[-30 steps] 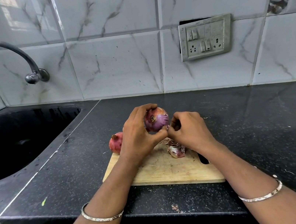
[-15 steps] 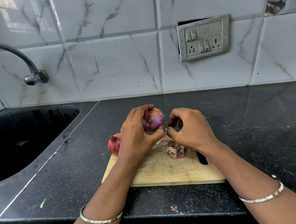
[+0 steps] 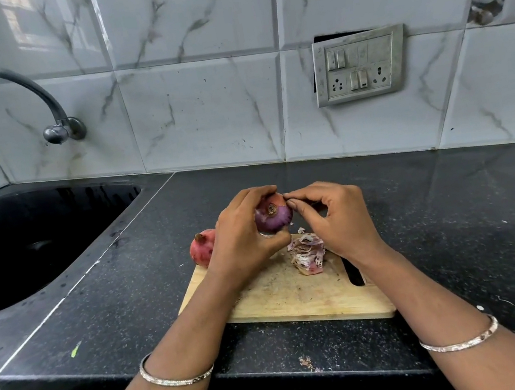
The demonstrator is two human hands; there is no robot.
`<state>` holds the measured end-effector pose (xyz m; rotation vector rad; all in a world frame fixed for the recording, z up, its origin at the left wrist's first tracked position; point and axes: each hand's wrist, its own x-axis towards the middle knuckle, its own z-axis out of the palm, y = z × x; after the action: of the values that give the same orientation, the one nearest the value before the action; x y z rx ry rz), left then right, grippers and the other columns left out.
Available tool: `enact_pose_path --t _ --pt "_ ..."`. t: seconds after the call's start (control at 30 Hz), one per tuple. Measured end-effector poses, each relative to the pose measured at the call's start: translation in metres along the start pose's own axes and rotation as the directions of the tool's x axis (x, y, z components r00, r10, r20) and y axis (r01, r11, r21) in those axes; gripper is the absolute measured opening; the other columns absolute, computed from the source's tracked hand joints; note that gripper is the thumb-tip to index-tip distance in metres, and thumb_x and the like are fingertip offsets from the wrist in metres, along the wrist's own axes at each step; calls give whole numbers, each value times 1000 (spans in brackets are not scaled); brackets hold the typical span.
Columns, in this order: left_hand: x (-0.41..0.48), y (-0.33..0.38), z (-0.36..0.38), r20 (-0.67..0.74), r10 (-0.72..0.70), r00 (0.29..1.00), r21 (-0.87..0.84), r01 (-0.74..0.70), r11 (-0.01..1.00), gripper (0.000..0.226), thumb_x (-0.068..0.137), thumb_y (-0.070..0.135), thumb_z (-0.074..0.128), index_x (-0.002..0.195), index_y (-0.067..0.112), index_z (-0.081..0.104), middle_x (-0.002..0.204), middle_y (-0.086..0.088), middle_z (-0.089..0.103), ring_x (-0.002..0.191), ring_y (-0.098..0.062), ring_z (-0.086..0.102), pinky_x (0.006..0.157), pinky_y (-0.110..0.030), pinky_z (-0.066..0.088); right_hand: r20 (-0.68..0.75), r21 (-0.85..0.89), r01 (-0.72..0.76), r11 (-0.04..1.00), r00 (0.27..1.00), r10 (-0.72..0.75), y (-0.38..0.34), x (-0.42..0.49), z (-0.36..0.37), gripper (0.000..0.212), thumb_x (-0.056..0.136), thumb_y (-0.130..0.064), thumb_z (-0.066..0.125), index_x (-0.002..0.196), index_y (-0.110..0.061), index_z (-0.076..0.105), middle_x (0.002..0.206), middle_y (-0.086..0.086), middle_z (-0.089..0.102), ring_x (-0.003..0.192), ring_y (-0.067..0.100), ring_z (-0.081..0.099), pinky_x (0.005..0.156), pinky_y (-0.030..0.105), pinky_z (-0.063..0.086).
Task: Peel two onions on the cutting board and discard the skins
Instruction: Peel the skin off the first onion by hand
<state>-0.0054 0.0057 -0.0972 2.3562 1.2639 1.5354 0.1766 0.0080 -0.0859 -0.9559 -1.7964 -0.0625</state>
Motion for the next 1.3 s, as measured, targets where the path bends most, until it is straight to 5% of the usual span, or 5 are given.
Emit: enact_pose_path --t 0.4,0.8,1.0,1.3 --pt "0 -1 -1 40 -22 999 23 21 1000 69 63 28 80 129 15 64 120 3 68 105 -6 62 93 -3 39 46 -27 66 997 997 -65 4 -2 0 18 90 -7 74 106 -11 80 92 0 78 83 7 70 77 14 53" --pt "-1 -1 -1 16 -26 1000 16 25 1000 69 61 34 77 126 15 67 120 3 71 106 -9 66 96 -23 51 35 -123 94 988 995 -90 1 -6 5 10 90 -13 72 97 -11 79 83 1 72 71 15 66 63 41 57" --pt "0 0 -1 30 -14 999 17 14 1000 69 63 35 79 128 16 66 120 5 70 107 -8 65 97 -27 52 19 -165 83 983 997 -81 -1 -5 5 3 89 -10 72 92 -10 73 83 -1 68 72 14 62 63 39 56" --pt "1 0 0 4 -16 1000 8 16 1000 68 65 37 75 128 16 63 119 5 65 105 -7 61 93 -18 49 23 58 -178 982 984 177 0 -3 3 8 89 -15 72 94 -16 79 81 -8 74 75 5 70 71 33 60"
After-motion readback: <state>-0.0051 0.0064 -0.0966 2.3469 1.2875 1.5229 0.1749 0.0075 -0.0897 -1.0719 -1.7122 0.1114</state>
